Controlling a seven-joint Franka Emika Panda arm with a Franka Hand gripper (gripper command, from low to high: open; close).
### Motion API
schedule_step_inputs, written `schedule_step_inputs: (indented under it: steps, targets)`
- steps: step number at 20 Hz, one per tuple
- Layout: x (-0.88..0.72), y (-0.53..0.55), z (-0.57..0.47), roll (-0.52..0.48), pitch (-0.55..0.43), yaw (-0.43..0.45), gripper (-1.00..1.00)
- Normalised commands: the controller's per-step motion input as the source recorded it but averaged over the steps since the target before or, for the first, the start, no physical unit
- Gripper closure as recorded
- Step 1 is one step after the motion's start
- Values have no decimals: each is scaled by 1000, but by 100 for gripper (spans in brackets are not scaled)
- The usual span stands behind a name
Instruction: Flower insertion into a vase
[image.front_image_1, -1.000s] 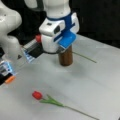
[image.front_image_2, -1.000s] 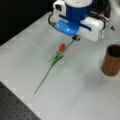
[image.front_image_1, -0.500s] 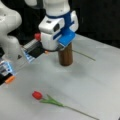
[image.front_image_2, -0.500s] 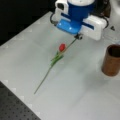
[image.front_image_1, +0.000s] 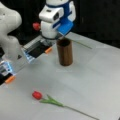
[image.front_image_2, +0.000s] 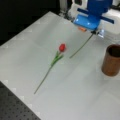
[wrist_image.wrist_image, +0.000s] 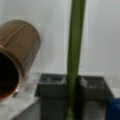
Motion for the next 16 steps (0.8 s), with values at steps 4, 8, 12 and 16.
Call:
schedule_step_inputs:
  steps: [4,8,12,16]
  targets:
    - [-496,245,-113,79,-113,-110,100]
    - [-416,330,-122,36,-77,-199,100]
    - [-346,374,-91,2,-42,-223,100]
    - [-305,254,-46,21,-6,-153,100]
